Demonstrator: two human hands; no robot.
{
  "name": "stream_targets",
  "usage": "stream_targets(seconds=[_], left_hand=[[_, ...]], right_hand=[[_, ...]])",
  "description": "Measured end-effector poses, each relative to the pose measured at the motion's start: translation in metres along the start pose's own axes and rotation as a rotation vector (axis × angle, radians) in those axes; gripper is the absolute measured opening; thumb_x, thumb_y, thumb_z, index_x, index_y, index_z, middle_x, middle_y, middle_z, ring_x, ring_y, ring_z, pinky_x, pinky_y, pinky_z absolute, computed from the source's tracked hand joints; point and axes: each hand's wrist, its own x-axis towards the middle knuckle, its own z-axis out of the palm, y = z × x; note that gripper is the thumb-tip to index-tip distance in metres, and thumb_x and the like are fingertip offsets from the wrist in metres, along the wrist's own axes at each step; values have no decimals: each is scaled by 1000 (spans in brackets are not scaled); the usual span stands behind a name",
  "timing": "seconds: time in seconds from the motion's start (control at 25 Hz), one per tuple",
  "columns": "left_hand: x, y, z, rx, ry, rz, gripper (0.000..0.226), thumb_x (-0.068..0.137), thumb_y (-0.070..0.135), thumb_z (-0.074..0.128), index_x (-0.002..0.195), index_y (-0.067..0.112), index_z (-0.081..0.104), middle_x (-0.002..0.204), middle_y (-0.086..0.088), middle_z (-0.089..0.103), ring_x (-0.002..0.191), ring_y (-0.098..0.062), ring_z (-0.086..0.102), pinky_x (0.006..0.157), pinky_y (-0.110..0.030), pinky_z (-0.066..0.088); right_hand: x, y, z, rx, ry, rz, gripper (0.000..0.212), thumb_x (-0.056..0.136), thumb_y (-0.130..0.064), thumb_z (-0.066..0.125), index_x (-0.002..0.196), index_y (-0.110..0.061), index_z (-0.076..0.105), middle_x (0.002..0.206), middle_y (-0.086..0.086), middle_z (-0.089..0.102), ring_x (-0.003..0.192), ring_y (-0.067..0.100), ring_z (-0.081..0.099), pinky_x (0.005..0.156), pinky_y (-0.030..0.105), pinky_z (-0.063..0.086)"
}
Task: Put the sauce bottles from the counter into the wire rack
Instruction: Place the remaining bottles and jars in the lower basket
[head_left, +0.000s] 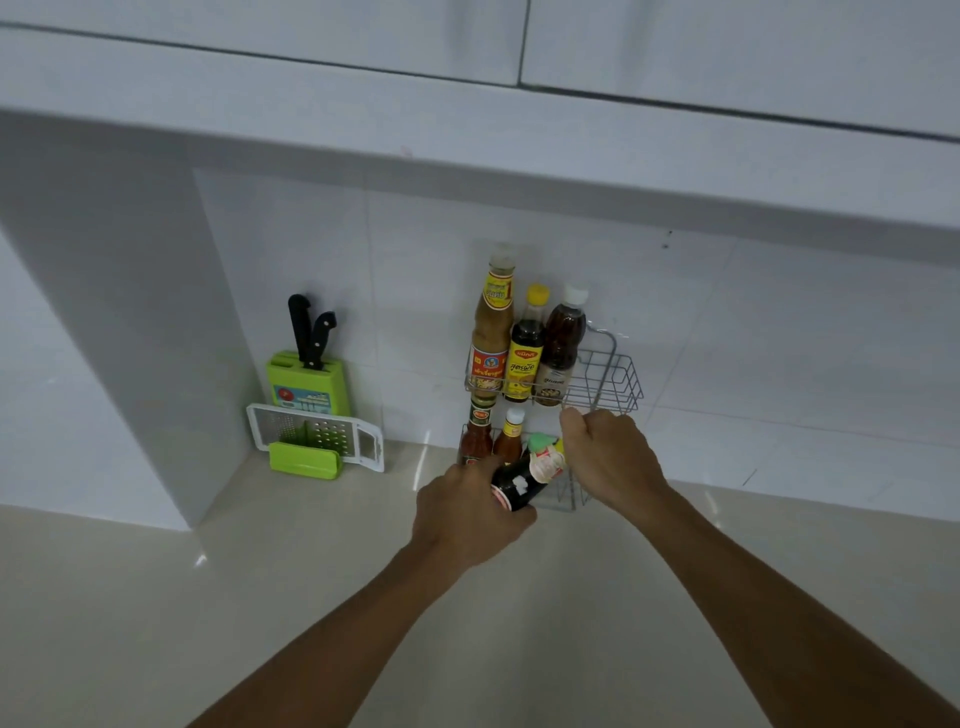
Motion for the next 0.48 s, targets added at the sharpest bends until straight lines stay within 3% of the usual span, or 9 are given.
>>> stream_targets(seconds=[0.08,0.16,0.28,0.36,0.48], left_hand=[[4,7,6,-151,-34,-21,56,69,54,70,120,35,58,100,5,65,96,-20,65,77,-28,52],[14,13,12,-195,-44,12,64,62,59,70,119,35,56,103,9,65,96,-17,65,78,-32,57],[32,14,22,-276,-117,90,67,59,48,80,115,28,49,99,18,56,94,-13,67,76,-37,62],[44,5,30,-400,-270,80,71,61,27,85,115,29,40,99,19,48,96,-10,64,77,-36,62],[60,-33,48,-451,-362,33,87,63,27,88,130,35,34,110,10,51,105,-7,59,85,-26,56]], right_hand=[[-6,11,0,402,-69,9,53,98,-52,51,56,-20,54,55,2,53,52,20,51,52,29,37],[-9,25,7,564,-215,-5,44,85,-61,66,76,-18,67,56,5,63,46,21,56,45,27,42],[0,39,16,532,-257,8,44,80,-49,80,94,-7,74,73,11,77,59,27,72,54,34,56],[13,48,13,486,-188,36,35,82,-39,82,93,-6,75,74,7,79,63,18,76,55,29,58],[33,69,5,372,-47,71,27,80,-38,84,85,-12,75,74,-1,78,65,6,76,57,25,60]])
